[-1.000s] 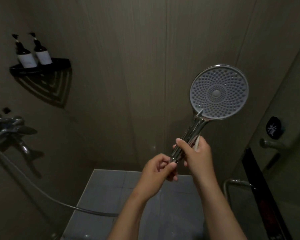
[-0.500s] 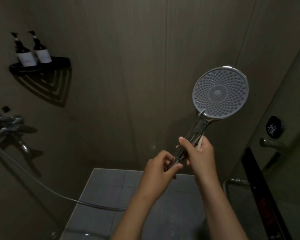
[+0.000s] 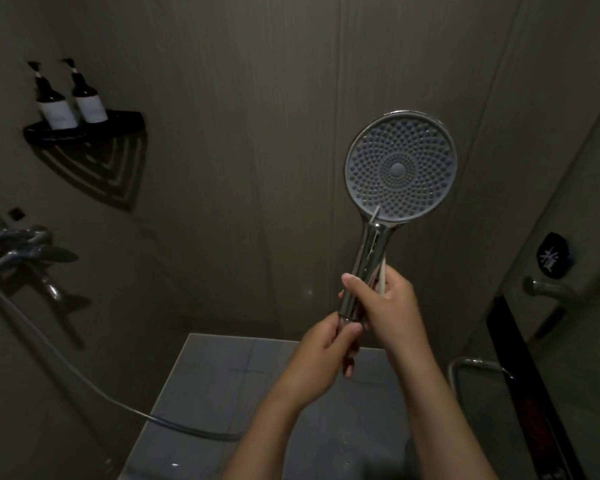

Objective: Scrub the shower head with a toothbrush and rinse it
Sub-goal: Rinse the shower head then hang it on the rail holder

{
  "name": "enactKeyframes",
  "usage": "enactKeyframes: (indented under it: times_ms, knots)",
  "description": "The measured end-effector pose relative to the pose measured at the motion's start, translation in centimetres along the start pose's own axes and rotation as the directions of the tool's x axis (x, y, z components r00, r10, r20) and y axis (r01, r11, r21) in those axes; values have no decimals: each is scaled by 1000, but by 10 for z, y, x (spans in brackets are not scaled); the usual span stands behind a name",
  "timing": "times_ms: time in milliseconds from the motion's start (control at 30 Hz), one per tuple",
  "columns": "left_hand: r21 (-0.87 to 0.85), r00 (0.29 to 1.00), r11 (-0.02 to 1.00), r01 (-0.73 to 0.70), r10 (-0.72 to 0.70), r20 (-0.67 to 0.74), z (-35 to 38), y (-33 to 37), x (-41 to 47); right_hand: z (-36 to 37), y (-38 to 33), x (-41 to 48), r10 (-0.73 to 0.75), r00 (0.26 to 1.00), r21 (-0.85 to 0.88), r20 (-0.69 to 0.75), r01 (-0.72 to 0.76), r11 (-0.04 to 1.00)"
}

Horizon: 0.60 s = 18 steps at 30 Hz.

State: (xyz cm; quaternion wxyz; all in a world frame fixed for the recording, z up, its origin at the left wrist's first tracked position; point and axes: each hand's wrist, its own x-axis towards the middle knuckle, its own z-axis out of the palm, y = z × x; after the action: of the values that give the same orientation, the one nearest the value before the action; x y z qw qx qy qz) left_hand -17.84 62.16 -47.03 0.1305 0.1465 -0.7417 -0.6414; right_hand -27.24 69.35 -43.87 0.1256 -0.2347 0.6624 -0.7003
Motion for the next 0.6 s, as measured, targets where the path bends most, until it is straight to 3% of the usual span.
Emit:
enactKeyframes:
  times_ms: [67, 167, 233, 300, 367, 433, 500, 600]
  knots:
    - [254, 992, 967, -20, 50, -115, 6, -2, 0, 2, 2, 1, -24, 997, -73, -74, 19, 997]
    - [584, 969, 812, -13, 154, -193, 14, -4, 1, 5, 5, 3, -68, 980, -170, -189, 35, 985]
    - [695, 952, 718, 19, 200, -232, 19, -7, 2, 7, 7, 2, -78, 968, -201, -240, 30, 979]
    - [708, 949, 706, 16, 212, -233, 22, -8, 1, 6, 7, 0, -65, 966, -184, -251, 18, 983]
    - [502, 977, 865, -21, 124, -172, 17, -4, 2, 2, 6, 0, -36, 975, -149, -220, 2, 989]
    - [49, 1000, 998, 24, -24, -5, 6, 2, 4, -2, 2, -1, 7, 990, -79, -140, -18, 997]
    - [-263, 977, 957, 118, -64, 205, -6, 7, 1, -4, -3, -3, 54, 998, 42, -19, -53, 998]
    - [-490, 920, 850, 191, 19, 391, -18, 9, -6, -2, -10, -7, 88, 985, 158, 146, -111, 981]
